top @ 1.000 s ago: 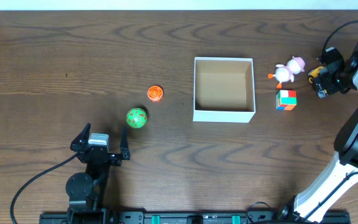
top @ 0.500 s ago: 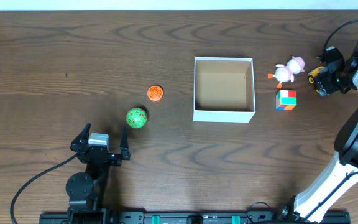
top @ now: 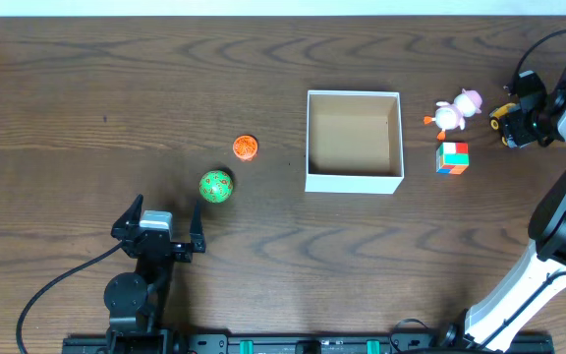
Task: Pack container
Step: 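Close the right gripper on the toy truck, then lift the truck and carry it over the white box, then lower the truck into the box and open the right gripper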
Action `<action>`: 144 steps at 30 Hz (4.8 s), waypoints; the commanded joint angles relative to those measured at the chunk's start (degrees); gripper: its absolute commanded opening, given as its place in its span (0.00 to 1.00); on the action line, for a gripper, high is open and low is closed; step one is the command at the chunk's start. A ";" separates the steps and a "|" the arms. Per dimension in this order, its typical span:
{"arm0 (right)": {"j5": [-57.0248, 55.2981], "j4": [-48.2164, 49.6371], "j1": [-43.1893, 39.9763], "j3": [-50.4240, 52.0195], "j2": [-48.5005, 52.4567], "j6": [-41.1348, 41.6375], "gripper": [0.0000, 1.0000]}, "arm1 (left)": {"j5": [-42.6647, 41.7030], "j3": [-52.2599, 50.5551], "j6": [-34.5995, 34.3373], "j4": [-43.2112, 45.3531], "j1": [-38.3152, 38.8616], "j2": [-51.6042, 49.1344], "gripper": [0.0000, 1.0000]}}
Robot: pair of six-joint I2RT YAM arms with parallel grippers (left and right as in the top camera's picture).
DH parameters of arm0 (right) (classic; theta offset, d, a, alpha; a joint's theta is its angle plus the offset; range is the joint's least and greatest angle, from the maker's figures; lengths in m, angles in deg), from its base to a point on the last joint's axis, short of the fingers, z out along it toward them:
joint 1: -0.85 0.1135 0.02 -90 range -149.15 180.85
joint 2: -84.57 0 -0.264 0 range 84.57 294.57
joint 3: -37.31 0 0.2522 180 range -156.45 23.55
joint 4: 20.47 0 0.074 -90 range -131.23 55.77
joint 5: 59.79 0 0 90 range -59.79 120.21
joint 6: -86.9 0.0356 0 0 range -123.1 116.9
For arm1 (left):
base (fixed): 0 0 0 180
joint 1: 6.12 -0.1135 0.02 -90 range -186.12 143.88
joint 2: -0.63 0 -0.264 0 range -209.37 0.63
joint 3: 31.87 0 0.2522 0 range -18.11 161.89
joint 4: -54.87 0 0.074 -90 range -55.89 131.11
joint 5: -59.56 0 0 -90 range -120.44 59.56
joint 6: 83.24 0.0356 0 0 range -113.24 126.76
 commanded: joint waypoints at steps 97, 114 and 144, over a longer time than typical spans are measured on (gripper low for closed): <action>3.93 -36.74 45.31 -23.26 -2.69 21.16 0.50 | -0.87 -1.01 -0.28 -1.95 0.22 -0.07 0.98; 0.31 -35.36 45.31 -18.82 0.72 21.33 0.57 | -0.87 -1.01 -0.28 -1.95 0.22 -0.07 0.98; -2.01 -35.56 45.35 -30.36 -2.25 21.97 0.74 | -0.87 -1.01 -0.28 -1.95 0.22 -0.07 0.98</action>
